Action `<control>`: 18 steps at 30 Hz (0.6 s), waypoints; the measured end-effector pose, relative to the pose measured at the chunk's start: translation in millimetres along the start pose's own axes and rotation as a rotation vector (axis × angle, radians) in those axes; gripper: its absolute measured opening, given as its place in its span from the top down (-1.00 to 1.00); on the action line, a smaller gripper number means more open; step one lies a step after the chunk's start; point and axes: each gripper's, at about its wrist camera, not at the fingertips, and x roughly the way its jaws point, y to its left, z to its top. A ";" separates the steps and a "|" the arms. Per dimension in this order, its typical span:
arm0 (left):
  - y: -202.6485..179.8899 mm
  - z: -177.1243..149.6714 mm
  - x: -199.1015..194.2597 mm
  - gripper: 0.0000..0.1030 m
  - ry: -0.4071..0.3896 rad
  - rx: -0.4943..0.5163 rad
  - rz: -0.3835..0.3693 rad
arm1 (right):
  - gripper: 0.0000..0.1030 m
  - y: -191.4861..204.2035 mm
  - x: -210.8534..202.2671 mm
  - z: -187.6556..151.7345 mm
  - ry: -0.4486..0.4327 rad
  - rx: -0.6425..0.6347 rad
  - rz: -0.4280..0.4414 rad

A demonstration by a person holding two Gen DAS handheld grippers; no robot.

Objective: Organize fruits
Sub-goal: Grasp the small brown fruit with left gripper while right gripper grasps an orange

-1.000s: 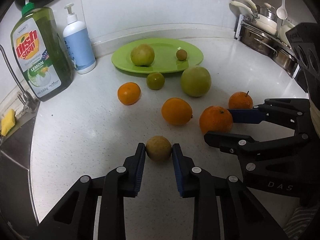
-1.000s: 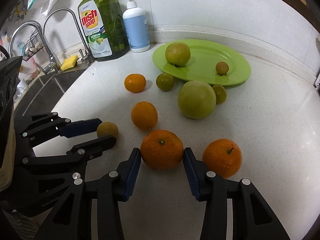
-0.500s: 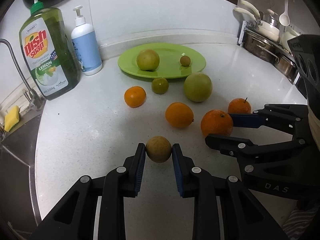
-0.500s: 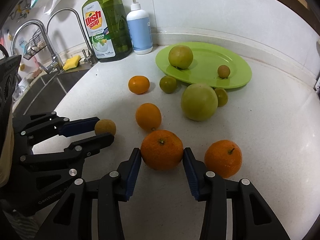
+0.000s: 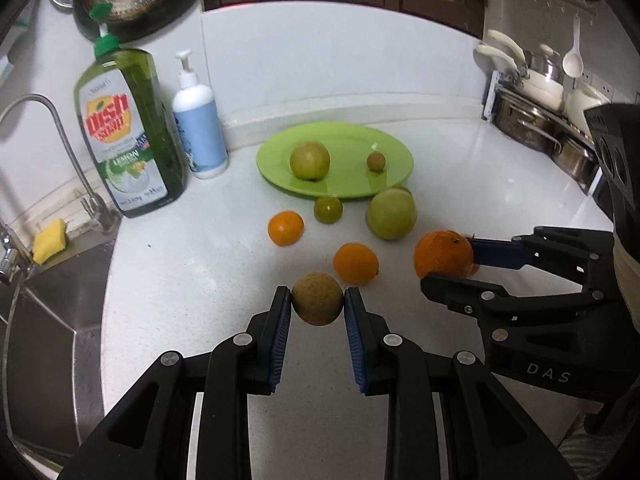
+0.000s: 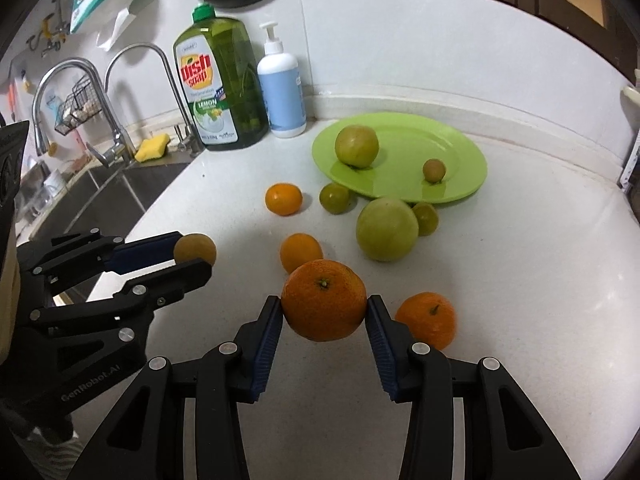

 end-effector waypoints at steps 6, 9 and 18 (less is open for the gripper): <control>3.1 14.9 -17.9 0.47 -0.045 -0.005 0.048 | 0.15 -2.9 -22.4 9.3 -0.047 -0.017 -0.044; 2.4 20.0 -21.9 0.47 -0.057 -0.005 0.058 | 0.14 -5.9 -33.1 16.1 -0.070 -0.027 -0.063; 1.8 61.6 -29.9 0.46 -0.112 -0.010 0.057 | 0.15 -17.5 -49.8 45.0 -0.119 -0.027 -0.074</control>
